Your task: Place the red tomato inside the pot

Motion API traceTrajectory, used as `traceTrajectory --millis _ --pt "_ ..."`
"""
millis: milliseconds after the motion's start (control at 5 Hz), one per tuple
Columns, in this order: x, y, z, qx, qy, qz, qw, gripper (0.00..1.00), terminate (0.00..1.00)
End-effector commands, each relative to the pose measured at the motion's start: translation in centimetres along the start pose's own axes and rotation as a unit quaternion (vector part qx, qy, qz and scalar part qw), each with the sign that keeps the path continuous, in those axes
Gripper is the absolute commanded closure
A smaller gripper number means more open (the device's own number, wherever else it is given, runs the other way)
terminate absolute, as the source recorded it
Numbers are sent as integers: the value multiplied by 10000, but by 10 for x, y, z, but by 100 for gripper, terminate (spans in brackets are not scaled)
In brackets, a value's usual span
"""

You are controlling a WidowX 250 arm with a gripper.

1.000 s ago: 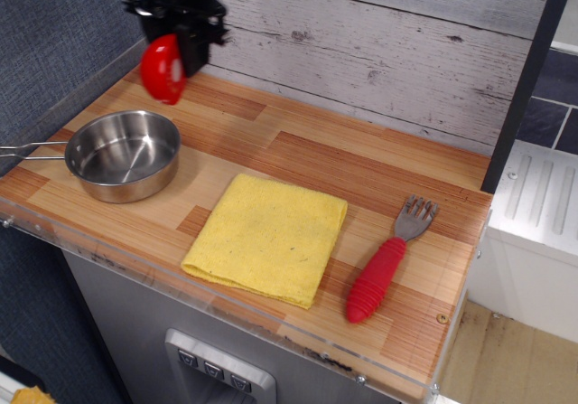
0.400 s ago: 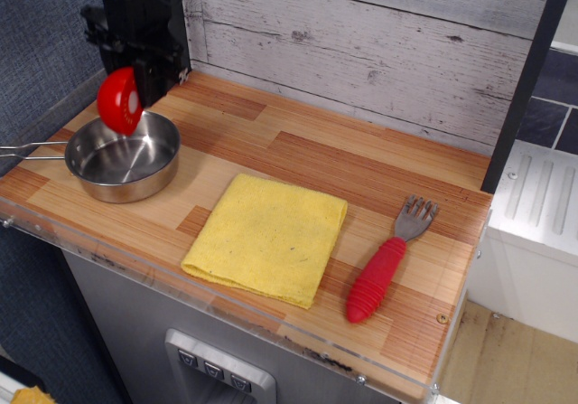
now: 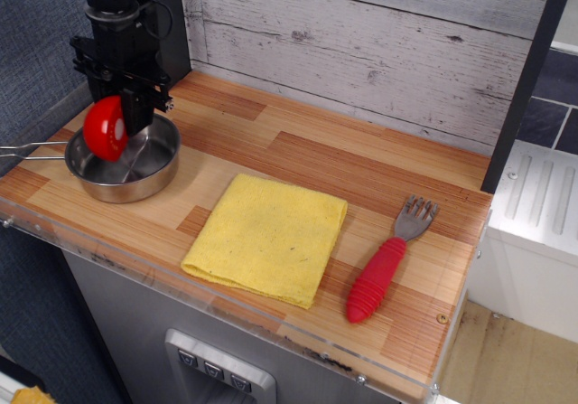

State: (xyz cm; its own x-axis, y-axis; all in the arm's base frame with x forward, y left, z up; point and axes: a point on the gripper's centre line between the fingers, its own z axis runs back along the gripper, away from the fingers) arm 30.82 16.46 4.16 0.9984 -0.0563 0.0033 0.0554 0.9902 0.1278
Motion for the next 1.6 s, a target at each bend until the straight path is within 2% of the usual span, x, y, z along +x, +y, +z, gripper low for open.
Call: traceTrajectory --millis 0,200,400,600,800,1000,1200,1400 --pt "-4 2 0 43 186 -37 9998 100 0" --pt "-5 4 0 -2 247 53 9997 0 0" --pt "-6 3 4 39 217 65 9997 0 0" --pt "-8 -2 30 164 -98 66 9998 0 0" --pt "-13 -21 83 97 -578 66 9983 0 0" --pt "-18 -39 126 -117 -641 92 9978 0 0" --pt "-18 -59 137 -564 -522 131 9970 0 0" --pt "-15 -76 134 -839 -375 -25 9958 0 0"
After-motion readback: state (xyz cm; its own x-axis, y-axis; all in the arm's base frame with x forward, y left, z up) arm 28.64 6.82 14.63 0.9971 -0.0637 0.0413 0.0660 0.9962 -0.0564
